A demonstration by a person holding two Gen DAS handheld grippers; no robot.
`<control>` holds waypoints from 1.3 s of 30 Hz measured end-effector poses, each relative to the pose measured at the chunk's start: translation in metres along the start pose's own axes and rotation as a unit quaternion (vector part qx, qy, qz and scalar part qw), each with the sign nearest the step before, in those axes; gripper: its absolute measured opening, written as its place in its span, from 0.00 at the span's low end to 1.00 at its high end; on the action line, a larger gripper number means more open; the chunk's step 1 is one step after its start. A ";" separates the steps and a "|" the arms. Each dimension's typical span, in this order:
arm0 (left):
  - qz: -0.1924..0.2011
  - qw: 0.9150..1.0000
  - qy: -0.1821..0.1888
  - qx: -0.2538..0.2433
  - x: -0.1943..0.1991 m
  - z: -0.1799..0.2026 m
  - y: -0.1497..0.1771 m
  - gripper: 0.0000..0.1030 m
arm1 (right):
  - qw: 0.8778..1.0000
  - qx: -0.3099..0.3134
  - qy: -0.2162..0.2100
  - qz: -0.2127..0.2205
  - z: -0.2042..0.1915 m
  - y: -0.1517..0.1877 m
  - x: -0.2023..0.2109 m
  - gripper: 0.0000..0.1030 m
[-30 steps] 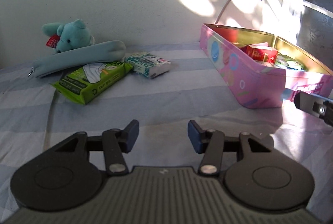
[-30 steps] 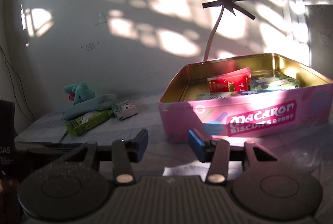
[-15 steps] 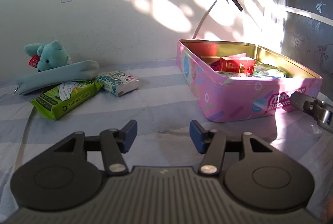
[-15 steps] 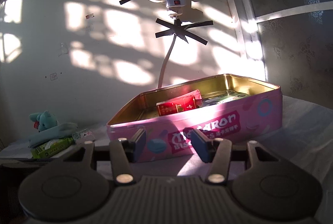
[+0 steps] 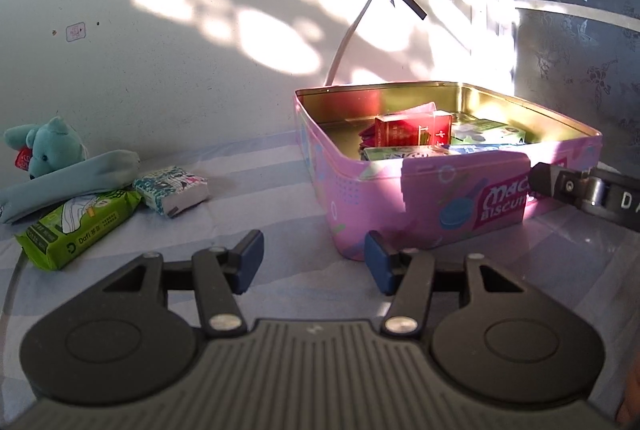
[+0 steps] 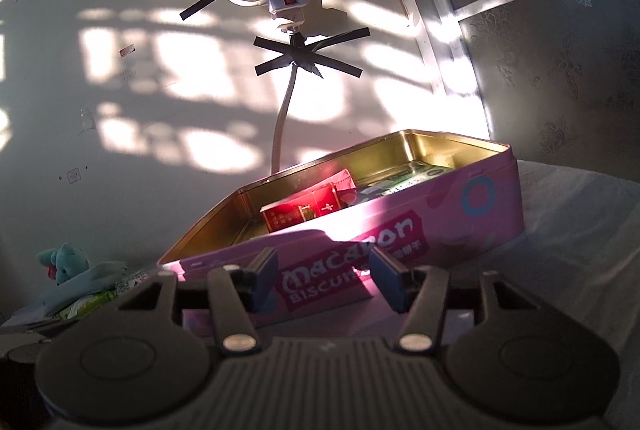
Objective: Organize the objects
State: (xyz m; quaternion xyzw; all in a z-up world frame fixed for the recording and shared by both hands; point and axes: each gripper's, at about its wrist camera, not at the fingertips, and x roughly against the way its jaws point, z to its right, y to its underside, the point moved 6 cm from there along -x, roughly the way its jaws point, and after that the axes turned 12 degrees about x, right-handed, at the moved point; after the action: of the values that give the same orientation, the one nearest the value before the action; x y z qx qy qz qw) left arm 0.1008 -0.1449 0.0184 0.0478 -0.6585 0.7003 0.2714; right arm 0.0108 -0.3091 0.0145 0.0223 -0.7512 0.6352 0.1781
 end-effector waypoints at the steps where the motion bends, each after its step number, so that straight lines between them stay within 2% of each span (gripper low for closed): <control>1: 0.000 1.000 0.001 0.000 0.000 0.000 0.000 0.56 | 1.000 0.001 -0.003 0.001 -0.001 0.000 0.000 0.51; 12: 0.003 1.000 0.005 0.005 0.001 0.000 -0.001 0.56 | 1.000 0.001 -0.011 0.011 -0.003 0.000 0.003 0.52; 21: 0.006 1.000 0.010 0.016 0.003 -0.003 -0.002 0.57 | 1.000 0.002 -0.003 -0.006 -0.004 -0.001 -0.001 0.52; 29: 0.001 0.999 0.005 0.038 0.005 -0.017 -0.003 0.63 | 1.000 0.022 0.013 -0.016 -0.009 0.000 -0.003 0.53; 32: -0.011 0.999 -0.011 0.043 0.008 -0.039 -0.010 0.63 | 0.998 0.052 0.026 -0.014 -0.019 -0.002 0.000 0.53; 34: -0.008 0.998 -0.015 0.058 0.014 -0.065 -0.018 0.63 | 0.997 0.078 0.019 0.004 -0.031 -0.007 0.007 0.54; 37: 0.007 0.996 -0.058 0.062 0.019 -0.114 -0.028 0.63 | 0.993 0.111 -0.024 0.025 -0.063 -0.021 0.013 0.54; 39: 0.017 0.991 -0.111 0.073 0.019 -0.161 -0.035 0.63 | 0.987 0.138 -0.080 0.018 -0.096 -0.030 0.007 0.55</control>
State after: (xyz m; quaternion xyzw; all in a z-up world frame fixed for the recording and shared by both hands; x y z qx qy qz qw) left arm 0.1468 0.0135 0.0371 0.1336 -0.6323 0.7416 0.1801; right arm 0.0348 -0.2208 0.0580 0.0839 -0.6684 0.7320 0.1016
